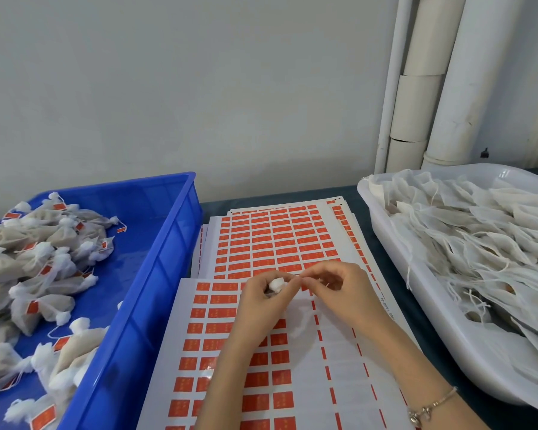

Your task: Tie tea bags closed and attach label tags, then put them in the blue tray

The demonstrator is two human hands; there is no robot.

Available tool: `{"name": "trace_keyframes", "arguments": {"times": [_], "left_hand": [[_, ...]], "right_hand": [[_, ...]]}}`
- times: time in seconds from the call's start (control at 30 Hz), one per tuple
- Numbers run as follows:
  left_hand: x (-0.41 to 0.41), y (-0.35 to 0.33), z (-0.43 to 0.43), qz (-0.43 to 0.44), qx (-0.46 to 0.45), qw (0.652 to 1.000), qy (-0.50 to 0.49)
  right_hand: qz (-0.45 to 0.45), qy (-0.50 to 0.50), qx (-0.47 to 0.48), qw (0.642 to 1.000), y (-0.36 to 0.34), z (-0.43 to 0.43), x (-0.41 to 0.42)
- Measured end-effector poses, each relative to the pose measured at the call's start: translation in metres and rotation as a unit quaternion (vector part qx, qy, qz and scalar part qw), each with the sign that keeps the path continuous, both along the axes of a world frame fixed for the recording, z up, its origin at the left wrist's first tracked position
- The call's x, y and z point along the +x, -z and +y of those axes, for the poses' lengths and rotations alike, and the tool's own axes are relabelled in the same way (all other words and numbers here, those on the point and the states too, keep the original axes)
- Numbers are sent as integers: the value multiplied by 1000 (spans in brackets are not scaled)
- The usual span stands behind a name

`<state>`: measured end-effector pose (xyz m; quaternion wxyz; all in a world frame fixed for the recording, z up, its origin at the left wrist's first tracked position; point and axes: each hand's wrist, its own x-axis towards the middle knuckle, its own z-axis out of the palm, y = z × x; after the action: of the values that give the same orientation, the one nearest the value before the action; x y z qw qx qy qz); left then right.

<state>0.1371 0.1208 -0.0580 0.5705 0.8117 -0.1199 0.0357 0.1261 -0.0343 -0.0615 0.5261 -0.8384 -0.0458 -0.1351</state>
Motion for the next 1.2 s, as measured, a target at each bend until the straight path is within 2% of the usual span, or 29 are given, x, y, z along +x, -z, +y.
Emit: {"name": "trace_keyframes", "arguments": {"times": [0.53, 0.8, 0.93, 1.03, 1.2], "left_hand": [[4, 12, 1, -13, 29, 999, 28], [3, 13, 0, -4, 28, 1000, 1], [0, 10, 3, 21, 16, 1000, 0], [-7, 2, 7, 56, -25, 998, -9], [-24, -7, 12, 103, 18, 993, -46]], "right_hand": [[16, -7, -33, 999, 4, 4, 2], [8, 21, 44, 999, 5, 4, 0], [3, 27, 68, 997, 7, 1, 0], [3, 37, 50, 998, 9, 1, 0], [-7, 21, 36, 999, 7, 5, -2]]}}
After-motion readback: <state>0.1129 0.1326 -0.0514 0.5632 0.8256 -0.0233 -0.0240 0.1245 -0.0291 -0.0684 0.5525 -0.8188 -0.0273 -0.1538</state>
